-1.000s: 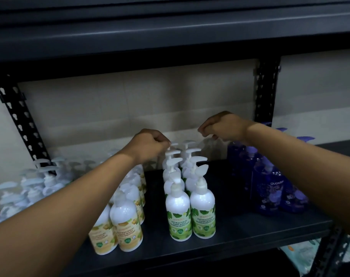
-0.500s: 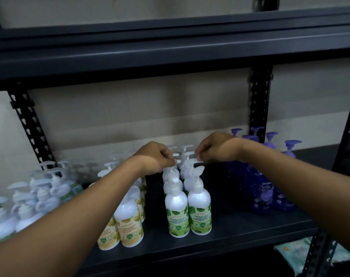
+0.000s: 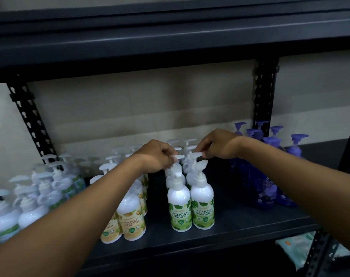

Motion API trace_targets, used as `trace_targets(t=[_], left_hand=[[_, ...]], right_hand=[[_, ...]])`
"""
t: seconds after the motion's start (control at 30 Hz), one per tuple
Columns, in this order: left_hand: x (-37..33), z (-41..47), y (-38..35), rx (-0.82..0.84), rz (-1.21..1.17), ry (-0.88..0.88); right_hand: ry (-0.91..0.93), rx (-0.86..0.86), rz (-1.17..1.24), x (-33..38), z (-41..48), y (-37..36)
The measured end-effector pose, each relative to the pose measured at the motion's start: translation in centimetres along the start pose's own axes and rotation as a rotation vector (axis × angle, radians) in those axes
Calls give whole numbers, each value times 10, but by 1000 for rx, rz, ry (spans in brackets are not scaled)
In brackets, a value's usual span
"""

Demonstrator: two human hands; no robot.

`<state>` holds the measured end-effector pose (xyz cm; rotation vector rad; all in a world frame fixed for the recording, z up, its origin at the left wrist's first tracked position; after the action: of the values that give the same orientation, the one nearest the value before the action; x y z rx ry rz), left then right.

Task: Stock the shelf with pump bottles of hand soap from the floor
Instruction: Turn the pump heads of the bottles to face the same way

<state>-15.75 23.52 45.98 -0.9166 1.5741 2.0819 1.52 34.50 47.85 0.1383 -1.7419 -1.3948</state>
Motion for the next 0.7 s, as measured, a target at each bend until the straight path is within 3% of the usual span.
trace_targets(t=[0.4, 0.7], left_hand=[[-3, -12, 2, -32, -54, -6], [-29, -38, 21, -85, 28, -134]], right_hand=[[-22, 9, 33, -1, -4, -2], [82, -25, 108, 12, -36, 16]])
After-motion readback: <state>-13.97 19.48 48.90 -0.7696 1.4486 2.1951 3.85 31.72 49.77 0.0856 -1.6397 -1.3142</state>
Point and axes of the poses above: each hand's wrist, its own z-axis towards the middle knuckle, its own y-axis out of the back of the hand, x = y × z, the point moved 5 cm from there along z, towards the middle knuckle, and after that the axes turned 6 degrees about -y, right-handed, at the moved point
